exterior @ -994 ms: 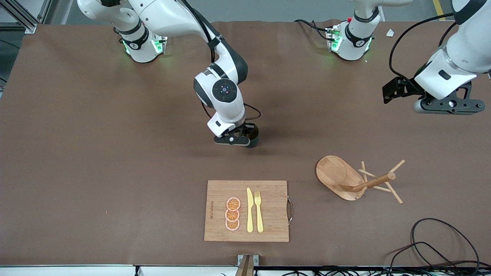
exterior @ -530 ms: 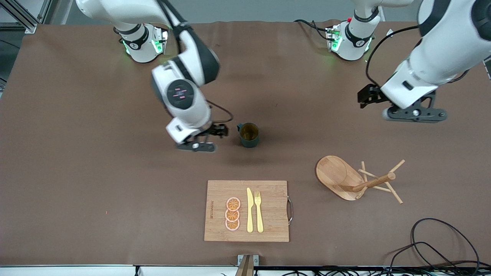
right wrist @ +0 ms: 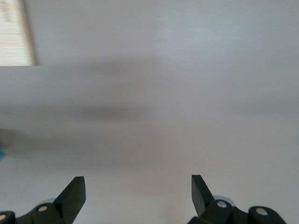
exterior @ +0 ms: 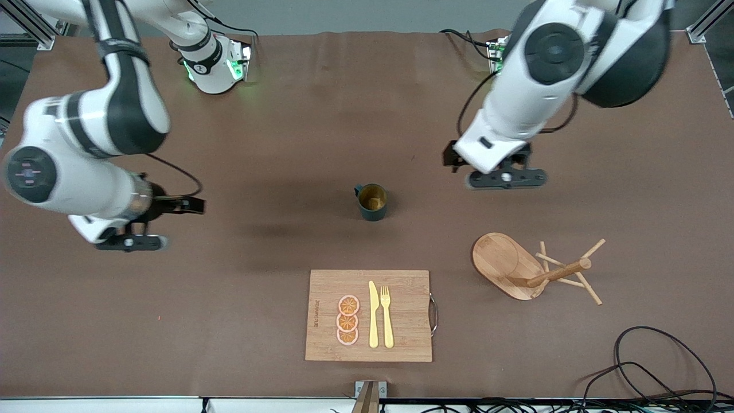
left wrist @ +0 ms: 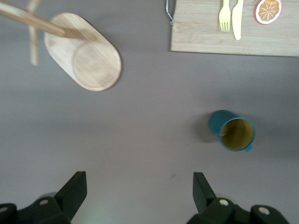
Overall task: Pass cup and hang on rack
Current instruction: 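Withdraw the right gripper while the left gripper lowers to the mug handle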
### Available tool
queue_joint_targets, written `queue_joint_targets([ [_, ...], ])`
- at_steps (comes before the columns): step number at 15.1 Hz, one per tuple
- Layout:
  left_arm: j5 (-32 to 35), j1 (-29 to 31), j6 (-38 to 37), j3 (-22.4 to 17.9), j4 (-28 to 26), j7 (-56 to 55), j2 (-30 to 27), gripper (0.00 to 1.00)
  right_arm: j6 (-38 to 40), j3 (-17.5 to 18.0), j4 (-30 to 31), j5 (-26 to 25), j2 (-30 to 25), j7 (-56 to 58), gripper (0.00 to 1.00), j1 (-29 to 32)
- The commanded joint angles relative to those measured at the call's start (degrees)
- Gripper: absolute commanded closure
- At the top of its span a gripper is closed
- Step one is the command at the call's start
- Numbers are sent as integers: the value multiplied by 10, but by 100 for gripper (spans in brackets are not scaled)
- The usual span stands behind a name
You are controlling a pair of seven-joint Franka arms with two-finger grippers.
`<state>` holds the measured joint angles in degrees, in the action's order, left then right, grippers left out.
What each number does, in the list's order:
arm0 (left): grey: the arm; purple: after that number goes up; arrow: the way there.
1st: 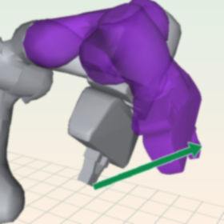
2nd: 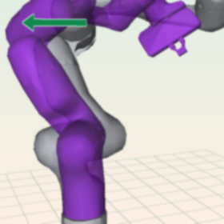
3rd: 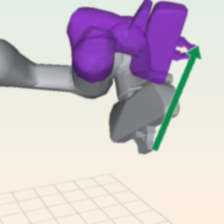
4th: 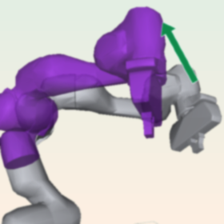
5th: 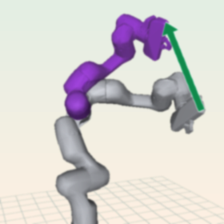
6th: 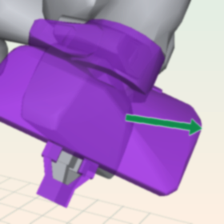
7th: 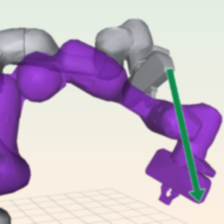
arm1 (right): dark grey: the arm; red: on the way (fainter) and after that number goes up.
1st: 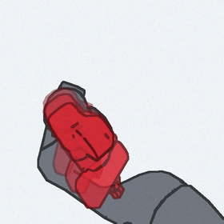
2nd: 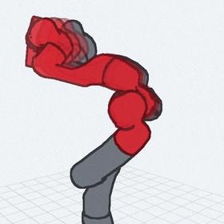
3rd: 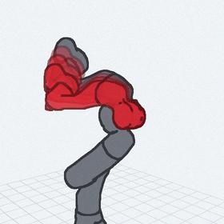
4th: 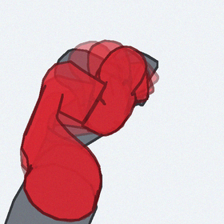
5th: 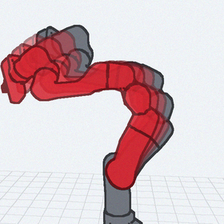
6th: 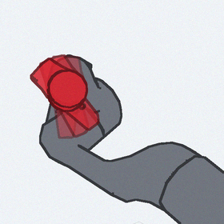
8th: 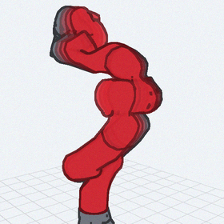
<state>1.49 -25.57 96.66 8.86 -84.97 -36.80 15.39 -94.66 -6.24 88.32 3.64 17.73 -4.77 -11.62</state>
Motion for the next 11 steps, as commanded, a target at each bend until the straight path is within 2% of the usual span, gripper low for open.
queue_joint_targets([
  [1, 39, -54, 23, -3, 33, -95, 59, 0, 16, 13, 19, -23, -34, 51, 0, 51],
  [4, 49, -93, 80, -3, 67, -170, 114, 0, 38, 13, 17, -51, -52, 93, 0, 92],
  [7, 86, -156, 134, -11, 90, -285, 175, 0, 64, 13, -21, -52, -50, 98, 0, 118],
  [9, 123, -190, 136, -11, 106, -354, 212, 0, 70, 14, -40, -51, -47, 97, 0, 129],
  [11, 153, -211, 136, -10, 106, -413, 223, 0, 81, 14, -53, -52, -46, 97, 0, 130],
])
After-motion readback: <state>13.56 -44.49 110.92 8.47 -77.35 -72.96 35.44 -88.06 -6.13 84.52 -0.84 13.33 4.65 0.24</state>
